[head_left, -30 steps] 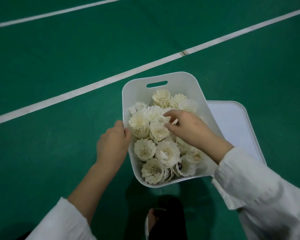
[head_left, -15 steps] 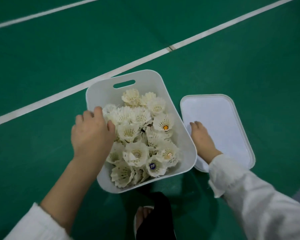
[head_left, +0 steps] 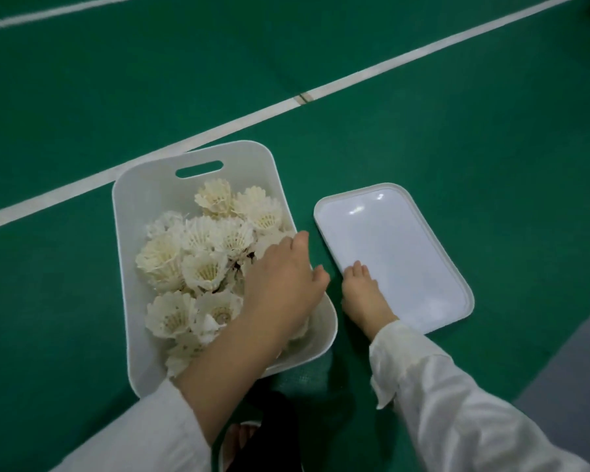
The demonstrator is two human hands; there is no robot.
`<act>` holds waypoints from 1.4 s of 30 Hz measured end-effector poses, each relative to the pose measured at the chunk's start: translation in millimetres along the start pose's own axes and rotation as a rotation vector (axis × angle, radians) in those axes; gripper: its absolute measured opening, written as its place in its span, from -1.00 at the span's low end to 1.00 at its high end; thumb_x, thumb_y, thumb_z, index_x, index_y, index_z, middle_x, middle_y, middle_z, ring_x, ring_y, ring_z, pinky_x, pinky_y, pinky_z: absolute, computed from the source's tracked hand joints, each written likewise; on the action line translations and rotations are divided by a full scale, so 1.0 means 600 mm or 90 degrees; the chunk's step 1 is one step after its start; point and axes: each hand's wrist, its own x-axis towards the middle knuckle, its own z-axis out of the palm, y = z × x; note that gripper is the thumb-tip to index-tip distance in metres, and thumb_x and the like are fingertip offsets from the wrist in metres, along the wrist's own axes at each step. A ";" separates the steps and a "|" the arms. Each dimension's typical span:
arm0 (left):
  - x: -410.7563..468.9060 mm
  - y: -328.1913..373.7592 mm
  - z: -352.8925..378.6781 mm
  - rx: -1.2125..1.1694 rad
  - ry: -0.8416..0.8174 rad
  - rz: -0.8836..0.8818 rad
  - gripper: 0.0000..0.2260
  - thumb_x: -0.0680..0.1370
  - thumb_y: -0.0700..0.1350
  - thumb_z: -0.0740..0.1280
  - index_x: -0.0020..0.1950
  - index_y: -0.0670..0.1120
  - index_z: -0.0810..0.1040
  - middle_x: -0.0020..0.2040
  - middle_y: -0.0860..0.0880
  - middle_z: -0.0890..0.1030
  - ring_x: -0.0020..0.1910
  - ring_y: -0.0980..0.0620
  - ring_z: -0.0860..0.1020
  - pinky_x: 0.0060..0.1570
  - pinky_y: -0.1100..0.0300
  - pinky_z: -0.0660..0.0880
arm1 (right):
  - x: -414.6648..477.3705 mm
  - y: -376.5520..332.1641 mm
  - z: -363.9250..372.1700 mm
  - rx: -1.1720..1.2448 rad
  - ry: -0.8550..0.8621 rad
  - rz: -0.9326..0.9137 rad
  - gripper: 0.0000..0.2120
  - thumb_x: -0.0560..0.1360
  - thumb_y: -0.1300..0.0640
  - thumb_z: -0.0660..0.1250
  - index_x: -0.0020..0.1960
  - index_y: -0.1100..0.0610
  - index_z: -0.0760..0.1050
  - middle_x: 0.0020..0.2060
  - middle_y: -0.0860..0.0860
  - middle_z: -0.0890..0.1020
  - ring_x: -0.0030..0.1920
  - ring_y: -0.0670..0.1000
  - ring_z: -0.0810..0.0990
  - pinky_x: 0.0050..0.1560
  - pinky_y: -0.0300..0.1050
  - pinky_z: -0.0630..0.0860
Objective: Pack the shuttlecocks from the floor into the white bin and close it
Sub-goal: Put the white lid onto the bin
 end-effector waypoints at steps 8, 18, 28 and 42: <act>-0.044 -0.022 -0.029 -0.050 -0.036 0.060 -0.56 0.56 0.09 0.17 0.41 0.02 0.24 0.22 0.01 0.46 0.11 0.04 0.45 0.03 0.14 0.47 | -0.063 -0.025 -0.218 0.241 0.312 0.012 -0.65 0.44 0.46 -0.01 0.16 0.33 0.37 -0.08 0.31 0.56 -0.12 0.31 0.58 -0.20 0.01 0.41; 0.002 -0.062 -0.223 -0.187 0.131 -0.053 -0.60 0.59 0.03 0.12 0.39 -0.11 0.30 0.32 -0.14 0.42 0.22 -0.11 0.45 0.19 0.04 0.38 | -0.195 -0.166 -0.444 0.799 0.436 -0.208 -0.78 0.54 0.28 0.17 0.14 0.10 0.45 -0.15 -0.13 0.56 -0.18 -0.16 0.54 -0.20 -0.43 0.48; -0.041 -0.140 -0.294 -0.226 0.173 -0.152 -0.47 0.60 0.09 0.08 0.45 -0.21 0.15 0.40 -0.24 0.30 0.36 -0.18 0.31 0.25 0.04 0.27 | -0.290 -0.210 -0.432 1.029 0.324 -0.272 -0.74 0.52 0.36 0.20 -0.03 0.04 0.52 -0.13 -0.01 0.66 -0.16 -0.05 0.63 -0.10 -0.18 0.60; -0.137 -0.264 -0.197 -0.408 0.089 -0.419 -0.49 0.57 0.16 0.11 0.28 -0.23 0.42 0.26 -0.20 0.48 0.17 -0.18 0.47 0.08 0.06 0.38 | -0.243 -0.181 -0.274 1.095 -0.007 -0.077 -0.80 0.50 0.33 0.16 -0.13 0.19 0.56 -0.23 0.10 0.67 -0.25 0.10 0.63 -0.24 -0.12 0.57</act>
